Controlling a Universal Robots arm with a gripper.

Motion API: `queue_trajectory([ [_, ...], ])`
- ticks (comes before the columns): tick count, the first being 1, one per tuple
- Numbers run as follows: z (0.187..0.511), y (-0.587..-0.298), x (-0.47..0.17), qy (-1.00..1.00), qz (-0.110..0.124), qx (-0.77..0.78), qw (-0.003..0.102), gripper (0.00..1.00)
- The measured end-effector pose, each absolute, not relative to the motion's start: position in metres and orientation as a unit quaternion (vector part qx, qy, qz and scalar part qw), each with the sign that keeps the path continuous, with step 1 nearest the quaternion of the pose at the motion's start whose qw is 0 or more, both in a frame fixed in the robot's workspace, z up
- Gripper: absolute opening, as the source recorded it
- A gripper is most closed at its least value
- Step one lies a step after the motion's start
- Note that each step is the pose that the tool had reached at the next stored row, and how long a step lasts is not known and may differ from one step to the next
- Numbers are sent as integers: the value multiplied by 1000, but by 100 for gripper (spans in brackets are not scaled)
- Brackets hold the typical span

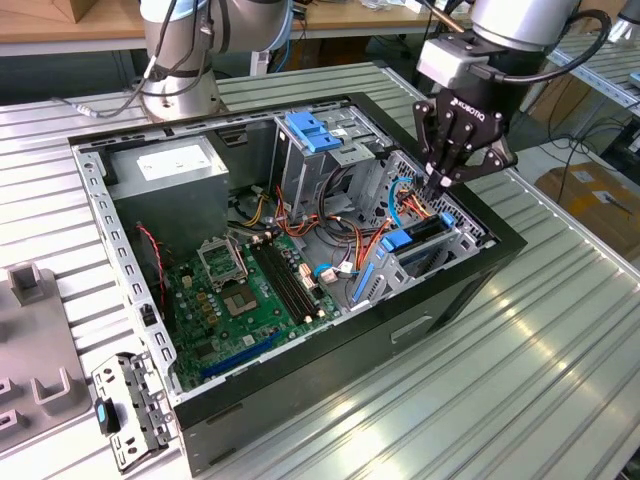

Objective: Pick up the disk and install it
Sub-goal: 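Insert the second disk wire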

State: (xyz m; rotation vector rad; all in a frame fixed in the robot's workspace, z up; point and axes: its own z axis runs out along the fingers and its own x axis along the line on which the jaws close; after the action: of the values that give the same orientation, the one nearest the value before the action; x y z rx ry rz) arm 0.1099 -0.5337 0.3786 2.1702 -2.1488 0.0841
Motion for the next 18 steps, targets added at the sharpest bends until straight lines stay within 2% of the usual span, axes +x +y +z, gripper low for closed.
queue_trajectory([
  [14,393,-497,114,-703,26,710,43,11],
  [18,385,-486,114,-702,32,709,49,11],
])
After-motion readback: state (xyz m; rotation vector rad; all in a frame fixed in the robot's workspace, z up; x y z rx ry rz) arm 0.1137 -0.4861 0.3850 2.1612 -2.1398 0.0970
